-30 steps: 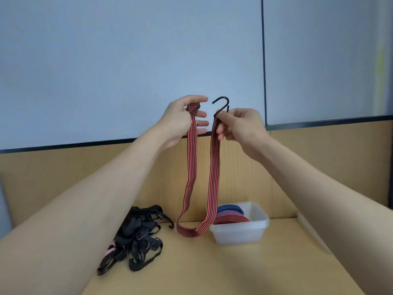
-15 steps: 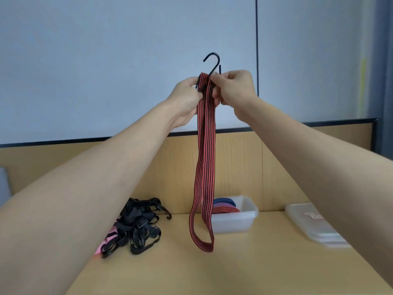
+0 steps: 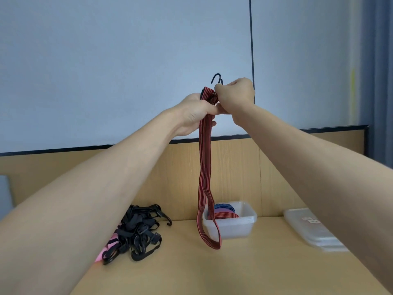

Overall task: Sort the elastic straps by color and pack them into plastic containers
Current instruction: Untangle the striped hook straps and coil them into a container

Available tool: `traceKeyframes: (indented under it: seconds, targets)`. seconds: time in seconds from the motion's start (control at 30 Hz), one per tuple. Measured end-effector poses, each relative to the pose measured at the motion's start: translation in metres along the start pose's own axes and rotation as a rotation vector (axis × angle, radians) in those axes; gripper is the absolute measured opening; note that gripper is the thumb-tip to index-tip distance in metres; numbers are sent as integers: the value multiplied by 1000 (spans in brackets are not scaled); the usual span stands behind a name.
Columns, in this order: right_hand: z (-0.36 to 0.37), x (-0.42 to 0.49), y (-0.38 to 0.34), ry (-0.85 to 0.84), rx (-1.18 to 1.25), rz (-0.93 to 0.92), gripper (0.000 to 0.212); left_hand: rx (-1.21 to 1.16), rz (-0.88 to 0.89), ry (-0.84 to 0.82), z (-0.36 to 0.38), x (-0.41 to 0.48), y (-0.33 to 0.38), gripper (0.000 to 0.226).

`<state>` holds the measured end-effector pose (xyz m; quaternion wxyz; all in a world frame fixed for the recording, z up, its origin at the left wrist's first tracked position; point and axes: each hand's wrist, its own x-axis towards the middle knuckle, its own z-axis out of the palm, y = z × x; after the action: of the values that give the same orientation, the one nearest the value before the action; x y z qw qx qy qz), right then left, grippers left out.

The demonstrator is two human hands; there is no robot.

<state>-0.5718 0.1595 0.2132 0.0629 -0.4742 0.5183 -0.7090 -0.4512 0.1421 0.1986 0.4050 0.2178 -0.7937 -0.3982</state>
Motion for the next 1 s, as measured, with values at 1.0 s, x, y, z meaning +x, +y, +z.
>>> traceKeyframes:
  seconds: [1.0]
  targets:
    - [3,-13,61,-224,301,-17,49,-401,-192,-77,-10,-20,-54,18]
